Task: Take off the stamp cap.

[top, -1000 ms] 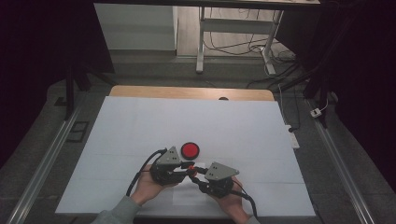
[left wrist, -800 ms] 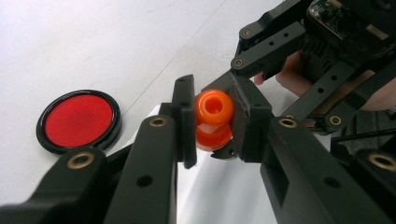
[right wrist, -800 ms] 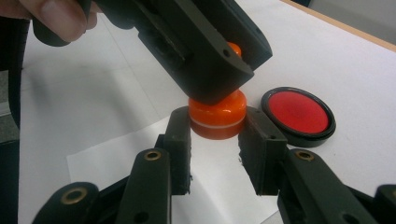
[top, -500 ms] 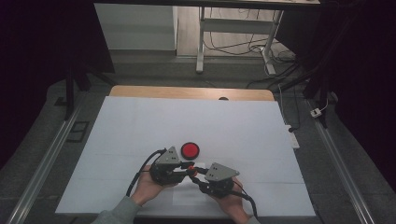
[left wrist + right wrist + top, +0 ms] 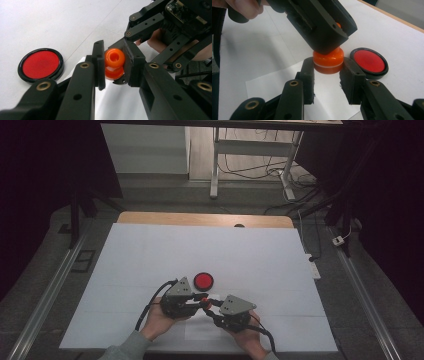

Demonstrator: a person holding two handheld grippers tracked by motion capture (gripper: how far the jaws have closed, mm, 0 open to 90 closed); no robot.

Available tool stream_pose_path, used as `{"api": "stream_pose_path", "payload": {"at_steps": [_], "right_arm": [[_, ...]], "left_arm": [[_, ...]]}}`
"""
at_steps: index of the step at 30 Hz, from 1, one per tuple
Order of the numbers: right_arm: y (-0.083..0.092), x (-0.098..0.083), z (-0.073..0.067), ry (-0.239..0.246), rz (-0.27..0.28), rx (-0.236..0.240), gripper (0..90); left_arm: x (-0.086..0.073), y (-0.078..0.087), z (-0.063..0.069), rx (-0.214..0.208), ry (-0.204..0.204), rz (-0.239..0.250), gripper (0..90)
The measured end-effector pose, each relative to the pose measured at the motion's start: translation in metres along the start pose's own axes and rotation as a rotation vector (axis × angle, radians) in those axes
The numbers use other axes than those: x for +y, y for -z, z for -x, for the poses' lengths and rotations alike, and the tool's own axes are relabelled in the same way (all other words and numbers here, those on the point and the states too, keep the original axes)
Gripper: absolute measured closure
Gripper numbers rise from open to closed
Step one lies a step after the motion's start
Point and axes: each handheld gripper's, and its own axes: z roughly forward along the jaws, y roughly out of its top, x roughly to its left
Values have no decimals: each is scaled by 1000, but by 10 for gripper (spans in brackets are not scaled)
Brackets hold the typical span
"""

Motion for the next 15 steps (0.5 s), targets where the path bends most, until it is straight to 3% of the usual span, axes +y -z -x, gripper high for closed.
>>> {"api": "stream_pose_path", "payload": {"at_steps": [15], "right_arm": [[0, 0, 0, 7, 6, -2, 645]], "left_arm": [[0, 0, 0, 1, 2, 2, 732]]}}
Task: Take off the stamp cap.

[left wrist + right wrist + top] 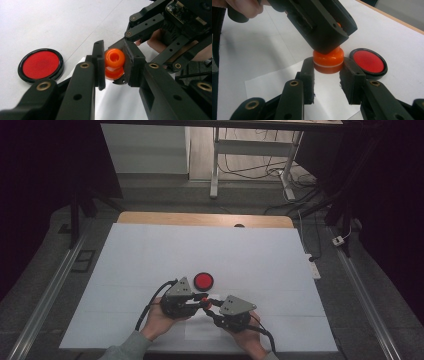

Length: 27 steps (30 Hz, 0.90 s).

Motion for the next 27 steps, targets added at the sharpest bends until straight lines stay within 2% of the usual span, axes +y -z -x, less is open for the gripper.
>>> {"api": "stream_pose_path", "payload": {"at_steps": [15, 23, 27], "right_arm": [[1, 0, 0, 1, -1, 0, 646], [2, 1, 1, 34, -10, 2, 646], [2, 1, 2, 7, 3, 3, 647]], "left_arm": [[0, 0, 0, 0, 6, 4, 733], [0, 0, 0, -5, 9, 10, 733], [0, 1, 0, -2, 12, 16, 733]]}}
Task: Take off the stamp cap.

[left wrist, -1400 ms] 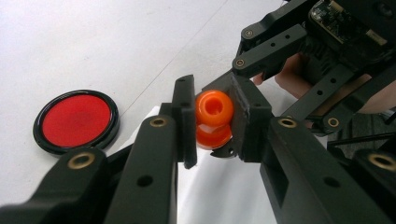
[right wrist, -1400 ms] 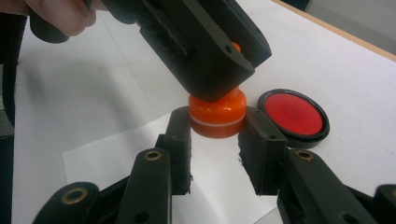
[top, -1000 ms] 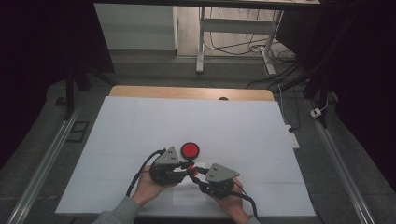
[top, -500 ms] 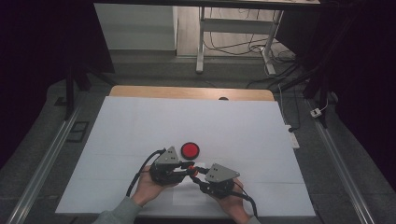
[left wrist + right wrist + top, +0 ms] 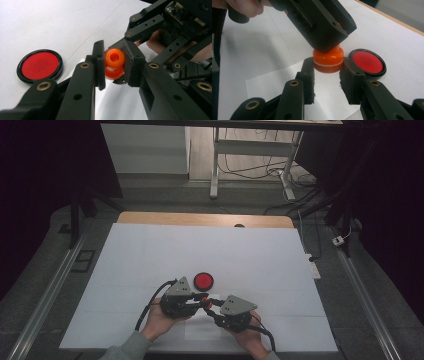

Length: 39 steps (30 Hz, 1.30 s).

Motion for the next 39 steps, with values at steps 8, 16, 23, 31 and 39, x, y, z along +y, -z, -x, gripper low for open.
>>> {"api": "stream_pose_path", "payload": {"at_steps": [8, 16, 23, 31, 39], "right_arm": [[-4, -10, 3, 0, -85, -31, 648], [3, -9, 10, -41, -55, -45, 647], [9, -13, 16, -63, -48, -62, 646], [20, -19, 27, -95, -36, -89, 646], [39, -26, 36, -115, -37, -116, 645]], "left_arm": [[2, 20, -10, 61, 28, 81, 734], [0, 18, -9, 37, 21, 64, 733], [-1, 17, -8, 29, 20, 56, 732], [-2, 18, -10, 40, 19, 46, 731], [-2, 17, -9, 58, 6, 34, 731]]}}
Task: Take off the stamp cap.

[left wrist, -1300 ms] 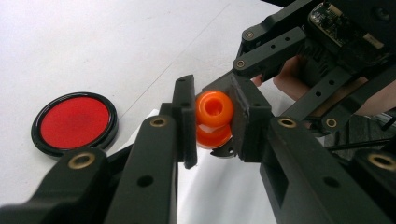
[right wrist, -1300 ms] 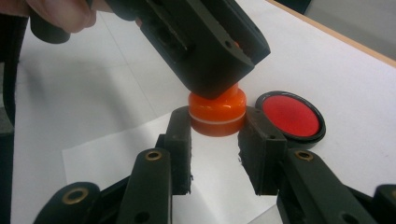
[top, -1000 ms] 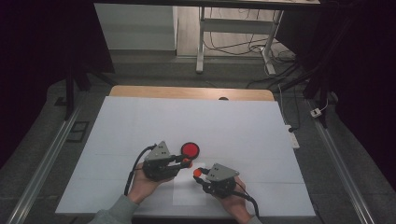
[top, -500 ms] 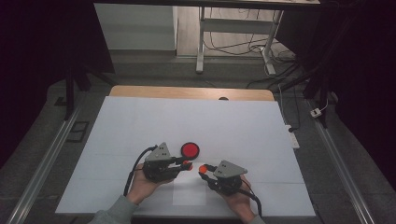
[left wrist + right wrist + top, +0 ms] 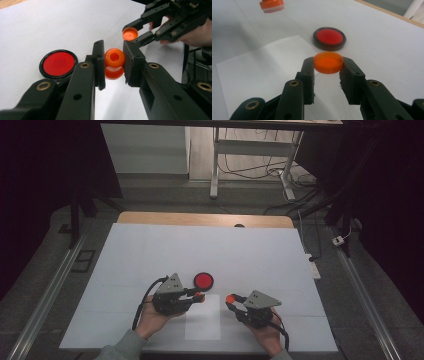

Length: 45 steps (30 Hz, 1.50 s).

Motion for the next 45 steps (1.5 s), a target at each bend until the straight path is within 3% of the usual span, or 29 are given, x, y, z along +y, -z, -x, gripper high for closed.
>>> {"api": "stream_pose_path", "payload": {"at_steps": [11, 21, 45], "right_arm": [[35, -17, 28, -45, 10, -74, 644], [58, -28, 44, -75, 23, -131, 643], [60, -29, 49, -80, 39, -121, 642]], "left_arm": [[-1, 2, -3, 17, -1, 0, 730], [-1, 5, -6, 25, 3, 3, 730], [-2, 11, -15, 58, 17, 15, 729]]}}
